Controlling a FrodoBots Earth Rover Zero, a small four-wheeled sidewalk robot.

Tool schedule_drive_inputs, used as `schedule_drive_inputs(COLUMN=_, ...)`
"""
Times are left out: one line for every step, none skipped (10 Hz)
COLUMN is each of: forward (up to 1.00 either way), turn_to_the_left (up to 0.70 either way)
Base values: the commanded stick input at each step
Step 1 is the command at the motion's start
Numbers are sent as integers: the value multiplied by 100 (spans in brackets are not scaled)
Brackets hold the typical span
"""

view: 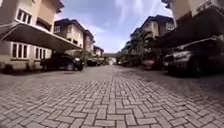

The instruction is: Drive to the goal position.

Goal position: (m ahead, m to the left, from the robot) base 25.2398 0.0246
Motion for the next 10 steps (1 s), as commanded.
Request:
schedule_drive_inputs(forward=69, turn_to_the_left=3)
schedule_drive_inputs(forward=69, turn_to_the_left=3)
schedule_drive_inputs(forward=69, turn_to_the_left=3)
schedule_drive_inputs(forward=69, turn_to_the_left=3)
schedule_drive_inputs(forward=69, turn_to_the_left=3)
schedule_drive_inputs(forward=69, turn_to_the_left=3)
schedule_drive_inputs(forward=69, turn_to_the_left=3)
schedule_drive_inputs(forward=69, turn_to_the_left=3)
schedule_drive_inputs(forward=69, turn_to_the_left=3)
schedule_drive_inputs(forward=69, turn_to_the_left=3)
